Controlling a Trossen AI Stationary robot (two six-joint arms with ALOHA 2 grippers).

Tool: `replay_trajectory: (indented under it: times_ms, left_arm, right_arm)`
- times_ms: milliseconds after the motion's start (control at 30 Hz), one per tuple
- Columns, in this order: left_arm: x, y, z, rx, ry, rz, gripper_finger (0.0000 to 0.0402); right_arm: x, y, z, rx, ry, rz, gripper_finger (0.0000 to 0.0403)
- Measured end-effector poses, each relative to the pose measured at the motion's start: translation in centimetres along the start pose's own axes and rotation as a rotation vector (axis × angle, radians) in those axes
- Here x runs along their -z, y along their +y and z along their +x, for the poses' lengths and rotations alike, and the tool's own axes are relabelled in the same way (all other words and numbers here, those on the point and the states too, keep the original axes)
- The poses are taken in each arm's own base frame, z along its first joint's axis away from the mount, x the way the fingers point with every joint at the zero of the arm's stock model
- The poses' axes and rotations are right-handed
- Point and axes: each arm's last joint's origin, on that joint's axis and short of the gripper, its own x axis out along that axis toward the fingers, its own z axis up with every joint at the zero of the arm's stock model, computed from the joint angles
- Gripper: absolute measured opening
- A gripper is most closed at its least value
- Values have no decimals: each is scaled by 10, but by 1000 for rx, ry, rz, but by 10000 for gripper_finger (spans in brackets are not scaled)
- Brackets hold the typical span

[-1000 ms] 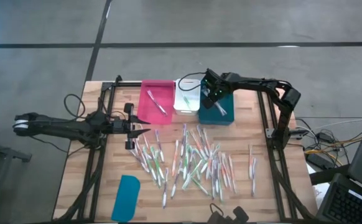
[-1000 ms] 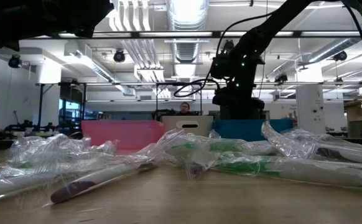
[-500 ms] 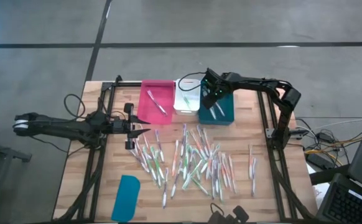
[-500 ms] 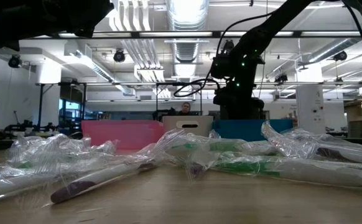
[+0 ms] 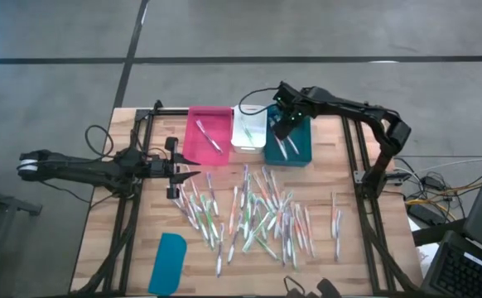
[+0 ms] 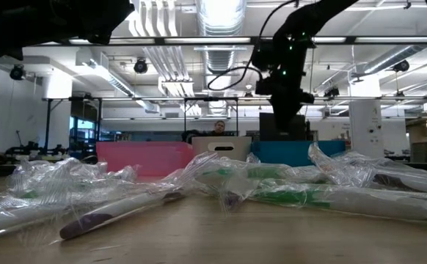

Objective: Pick & Place Toothbrushes
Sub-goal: Put the green toothbrush into the white bin

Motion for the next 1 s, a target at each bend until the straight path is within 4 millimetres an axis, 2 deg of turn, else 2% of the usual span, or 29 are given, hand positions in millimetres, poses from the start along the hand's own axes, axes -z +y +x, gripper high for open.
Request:
replay_trajectory:
  times_ms: [367, 600, 833, 1000]
  left_arm:
    - [0, 0, 0, 0, -3, 0, 106]
    - [0, 0, 0, 0, -2, 0, 106]
    - [0, 0, 0, 1, -1, 0, 106]
    - [0, 0, 0, 1, -1, 0, 106]
  right_arm:
    - [24, 13, -77, -75, -200, -79, 51]
    - [59, 28, -124, -152, -329, -217, 18]
    - [104, 32, -147, -223, -410, -341, 9]
    - [138, 22, -145, -243, -428, -409, 8]
